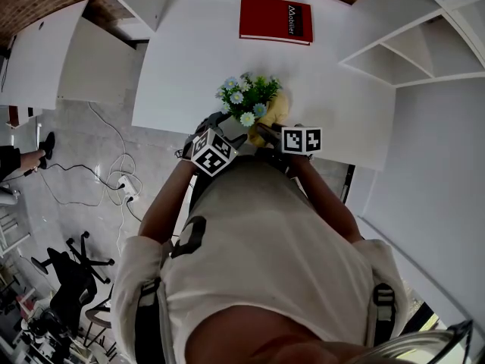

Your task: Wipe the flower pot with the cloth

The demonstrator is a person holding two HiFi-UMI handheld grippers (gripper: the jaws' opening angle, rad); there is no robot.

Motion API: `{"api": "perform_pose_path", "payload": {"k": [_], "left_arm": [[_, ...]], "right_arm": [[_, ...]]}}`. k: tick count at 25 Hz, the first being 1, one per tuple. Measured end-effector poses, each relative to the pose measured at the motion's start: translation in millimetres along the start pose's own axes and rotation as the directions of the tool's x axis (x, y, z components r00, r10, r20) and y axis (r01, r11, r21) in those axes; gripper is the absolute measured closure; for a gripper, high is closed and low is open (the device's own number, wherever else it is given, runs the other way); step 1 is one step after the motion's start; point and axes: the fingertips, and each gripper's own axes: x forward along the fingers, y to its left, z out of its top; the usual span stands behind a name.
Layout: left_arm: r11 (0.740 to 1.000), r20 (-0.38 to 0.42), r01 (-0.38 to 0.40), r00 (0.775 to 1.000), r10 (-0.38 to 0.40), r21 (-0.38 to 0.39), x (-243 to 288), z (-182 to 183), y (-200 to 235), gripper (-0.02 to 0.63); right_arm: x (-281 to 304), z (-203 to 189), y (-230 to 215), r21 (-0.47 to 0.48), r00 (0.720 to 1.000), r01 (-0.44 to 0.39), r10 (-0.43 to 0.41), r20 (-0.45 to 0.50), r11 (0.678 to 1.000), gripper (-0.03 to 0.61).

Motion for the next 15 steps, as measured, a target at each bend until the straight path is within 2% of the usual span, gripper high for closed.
{"api": "perform_pose_path", "payload": {"k": [4, 7, 11, 15], "left_arm": [[0.999, -0.003, -0.049, 0.999, 0.049, 0.016, -12, -8, 23, 0.29], [1.0, -0.007, -0.007, 1.0, 0.007, 0.017, -14, -8, 38, 0.276], [0.997, 0.012, 0.027, 1.0, -0.028, 0.066, -5, 5, 46, 0.272], [0.998, 0.038, 0.044, 0.998, -0.046, 0.049, 3, 14, 38, 0.273]], "right_arm": [[-4, 4, 0, 0.003, 1.0, 0.005, -0.005, 0.008, 1.0, 0.474], [-11, 14, -3, 0.008, 0.999, 0.01, -0.01, 0.032, 1.0, 0.474], [-18, 31, -4, 0.003, 0.997, 0.009, -0.009, 0.07, 1.0, 0.474], [-20, 41, -4, -0.003, 0.995, 0.012, -0.012, 0.097, 1.0, 0.474]]}}
